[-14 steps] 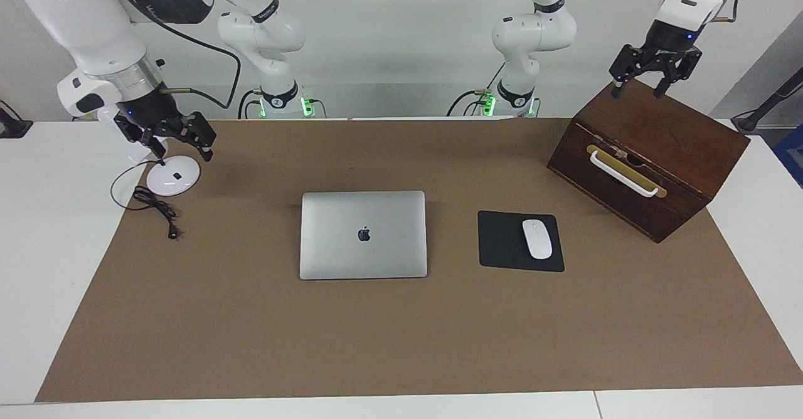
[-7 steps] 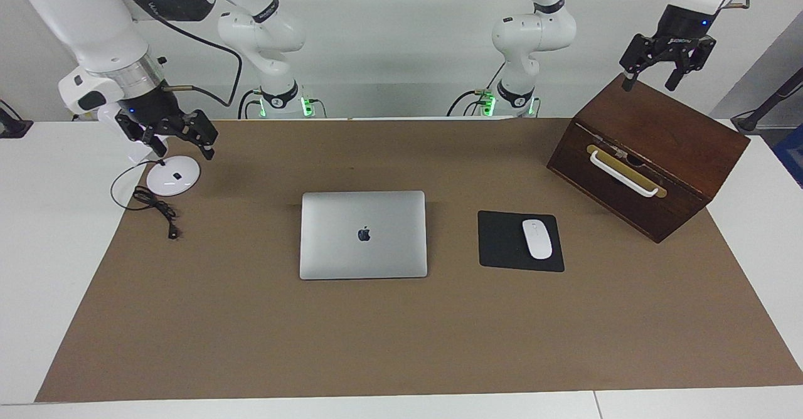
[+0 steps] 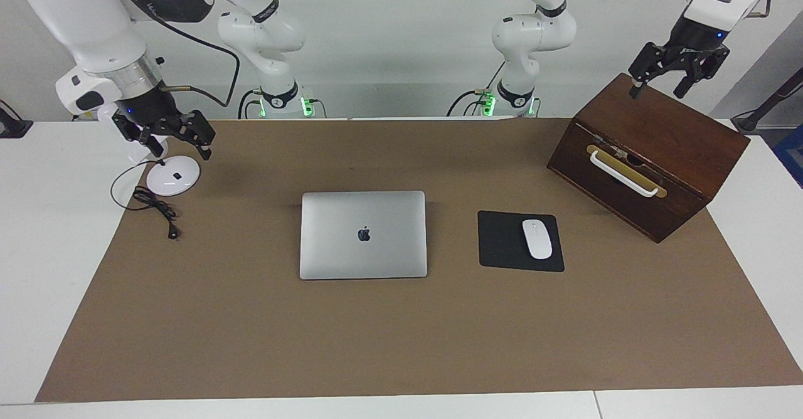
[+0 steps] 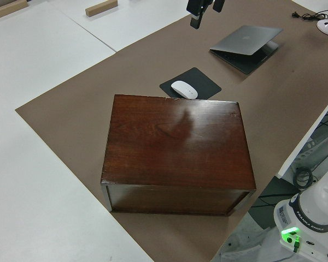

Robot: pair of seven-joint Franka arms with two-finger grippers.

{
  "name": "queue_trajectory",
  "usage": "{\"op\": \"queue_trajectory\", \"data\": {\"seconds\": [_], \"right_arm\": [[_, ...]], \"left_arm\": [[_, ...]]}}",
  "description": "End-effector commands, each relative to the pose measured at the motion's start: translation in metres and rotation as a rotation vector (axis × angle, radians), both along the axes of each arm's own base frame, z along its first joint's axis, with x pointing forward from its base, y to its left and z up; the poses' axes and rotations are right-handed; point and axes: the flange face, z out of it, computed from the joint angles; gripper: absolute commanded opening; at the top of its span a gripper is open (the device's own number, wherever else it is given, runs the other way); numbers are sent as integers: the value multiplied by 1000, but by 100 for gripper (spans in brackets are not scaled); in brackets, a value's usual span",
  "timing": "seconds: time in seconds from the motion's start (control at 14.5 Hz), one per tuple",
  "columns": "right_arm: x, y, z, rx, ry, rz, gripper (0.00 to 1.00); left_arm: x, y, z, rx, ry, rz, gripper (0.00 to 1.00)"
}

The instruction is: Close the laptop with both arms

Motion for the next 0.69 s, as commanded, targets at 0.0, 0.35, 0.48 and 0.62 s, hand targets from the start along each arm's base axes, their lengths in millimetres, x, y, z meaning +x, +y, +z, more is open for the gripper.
{"op": "queue_trajectory", "data": {"seconds": [0.0,0.35,0.48,0.62], "right_arm": [[-7,-4,-1,-19,-5,22,100],[-7,-4,-2,-19,-2,21,100],[-7,-4,-2,-18,-4,21,100],[-7,-4,-2,-19,-4,21,100]], "left_arm": [[13,-2,-23,19,64,1,100],[17,-5,-60,18,97,-3,100],[16,-5,-66,18,108,2,100],[18,-7,-65,18,98,27,100]]}}
